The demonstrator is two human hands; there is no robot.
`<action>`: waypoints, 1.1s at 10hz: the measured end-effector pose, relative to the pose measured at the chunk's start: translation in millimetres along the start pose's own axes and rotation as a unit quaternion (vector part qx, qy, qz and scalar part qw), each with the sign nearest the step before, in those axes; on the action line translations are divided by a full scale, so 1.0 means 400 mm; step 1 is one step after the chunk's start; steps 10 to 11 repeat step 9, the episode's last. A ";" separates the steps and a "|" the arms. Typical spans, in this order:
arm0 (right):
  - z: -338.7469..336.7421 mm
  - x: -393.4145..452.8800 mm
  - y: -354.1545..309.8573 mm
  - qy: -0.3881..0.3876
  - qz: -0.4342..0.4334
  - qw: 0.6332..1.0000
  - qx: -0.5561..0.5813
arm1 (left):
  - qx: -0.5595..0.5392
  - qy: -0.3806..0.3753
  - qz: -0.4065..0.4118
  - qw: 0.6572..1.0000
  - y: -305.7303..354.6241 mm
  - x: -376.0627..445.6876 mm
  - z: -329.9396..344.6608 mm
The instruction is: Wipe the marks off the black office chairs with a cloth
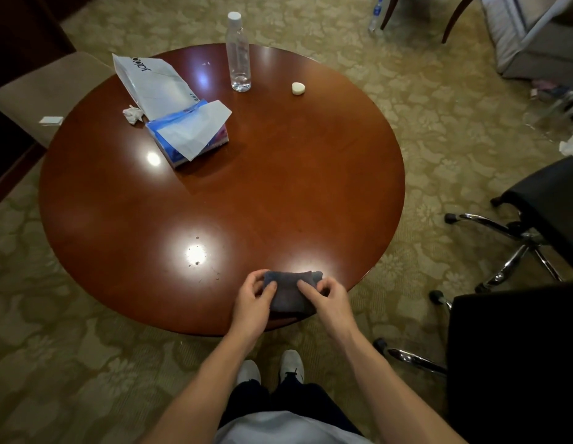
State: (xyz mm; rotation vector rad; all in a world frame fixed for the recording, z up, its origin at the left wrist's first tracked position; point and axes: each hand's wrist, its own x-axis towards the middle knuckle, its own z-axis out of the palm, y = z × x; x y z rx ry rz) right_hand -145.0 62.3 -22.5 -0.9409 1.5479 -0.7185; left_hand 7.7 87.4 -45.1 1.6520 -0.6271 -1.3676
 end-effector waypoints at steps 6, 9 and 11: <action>-0.030 0.016 0.056 0.042 -0.203 0.880 -0.427 | 0.498 0.111 0.251 0.822 -0.057 -0.038 -0.026; -0.018 0.047 -0.018 0.028 -0.182 0.883 -0.432 | 0.446 0.100 0.250 0.854 0.028 -0.002 0.022; -0.018 0.047 -0.018 0.028 -0.182 0.883 -0.432 | 0.446 0.100 0.250 0.854 0.028 -0.002 0.022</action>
